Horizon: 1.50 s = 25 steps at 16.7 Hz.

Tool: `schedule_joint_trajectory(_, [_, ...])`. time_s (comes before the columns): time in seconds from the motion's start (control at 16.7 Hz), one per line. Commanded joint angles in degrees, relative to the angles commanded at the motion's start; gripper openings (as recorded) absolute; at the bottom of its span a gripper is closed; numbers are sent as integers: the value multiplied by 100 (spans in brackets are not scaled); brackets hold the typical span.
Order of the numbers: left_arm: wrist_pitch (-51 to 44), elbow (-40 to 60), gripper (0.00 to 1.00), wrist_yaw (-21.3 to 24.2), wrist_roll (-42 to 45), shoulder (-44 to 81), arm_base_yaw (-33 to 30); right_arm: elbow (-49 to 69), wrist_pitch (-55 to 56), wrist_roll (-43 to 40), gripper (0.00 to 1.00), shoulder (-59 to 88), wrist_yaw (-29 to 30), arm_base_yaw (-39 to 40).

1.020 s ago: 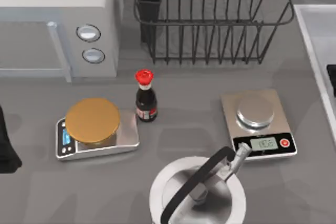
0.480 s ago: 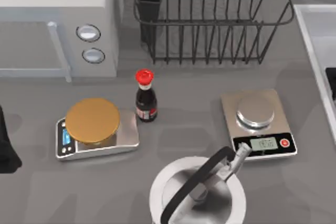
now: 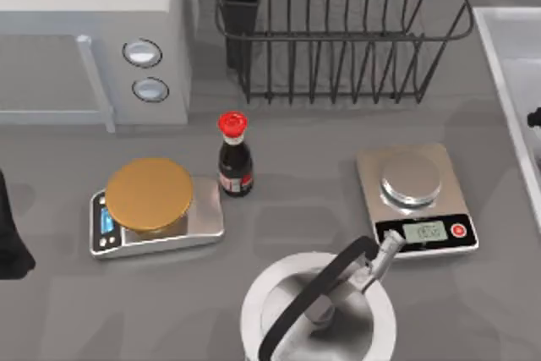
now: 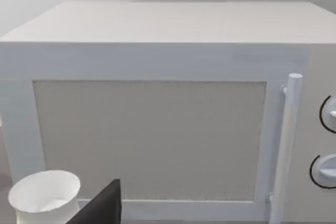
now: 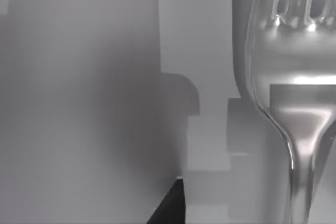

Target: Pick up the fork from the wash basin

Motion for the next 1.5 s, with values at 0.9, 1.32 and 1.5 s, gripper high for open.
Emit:
schedule_joint_trajectory(0.9, [0, 0, 100, 0, 0, 0, 0, 277, -294, 39, 0, -304, -48, 14])
schedule_joint_trajectory(1.32, [0, 0, 100, 0, 0, 0, 0, 1699, -2395, 26, 0, -838, -56, 6])
schedule_joint_trajectory(1.5, [0, 0, 100, 0, 0, 0, 0, 2050, -2830, 25, 0, -1029, -58, 7])
